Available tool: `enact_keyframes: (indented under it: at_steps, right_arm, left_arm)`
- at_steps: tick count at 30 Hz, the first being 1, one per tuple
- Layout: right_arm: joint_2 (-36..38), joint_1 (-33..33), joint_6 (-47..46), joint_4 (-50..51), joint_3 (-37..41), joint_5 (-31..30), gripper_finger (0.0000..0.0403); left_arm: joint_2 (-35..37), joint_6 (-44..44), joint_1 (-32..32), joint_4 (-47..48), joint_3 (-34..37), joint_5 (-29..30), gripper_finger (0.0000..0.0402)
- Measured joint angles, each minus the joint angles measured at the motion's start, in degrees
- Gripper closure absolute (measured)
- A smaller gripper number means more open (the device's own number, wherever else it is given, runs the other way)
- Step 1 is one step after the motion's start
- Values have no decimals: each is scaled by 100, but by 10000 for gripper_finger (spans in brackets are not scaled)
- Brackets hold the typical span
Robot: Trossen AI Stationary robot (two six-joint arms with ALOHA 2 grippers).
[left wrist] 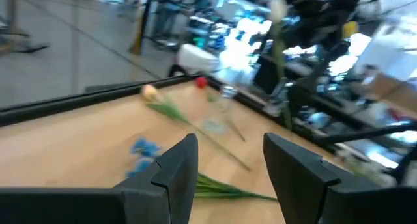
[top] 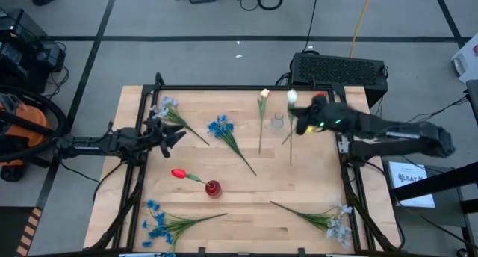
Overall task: Sort flowers into vase by color
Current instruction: Put the white tulip into the transparent vase
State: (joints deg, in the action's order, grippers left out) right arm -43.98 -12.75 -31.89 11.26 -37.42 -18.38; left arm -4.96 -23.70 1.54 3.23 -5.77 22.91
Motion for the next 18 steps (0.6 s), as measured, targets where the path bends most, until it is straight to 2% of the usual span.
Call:
enact_keyframes:
  at_steps: [3, 7, 14, 18]
  right_arm:
    - [448, -753, 784, -771, 157, 946, 402]
    - [491, -1648, 1342, -1579, 161, 2080, 403]
    - [-366, -3094, 1401, -2937, 168, 4147, 403]
    - [-867, -3693, 1136, -4075, 163, 4955, 403]
  left_arm:
    - [-381, -136, 0, 74, -291, 502, 221]
    - [-1148, -86, -2, 131, -661, 1036, 221]
    - [-2695, -476, -2, 528, -1399, 1982, 221]
    - [-3260, -590, -7, 635, -1732, 2085, 221]
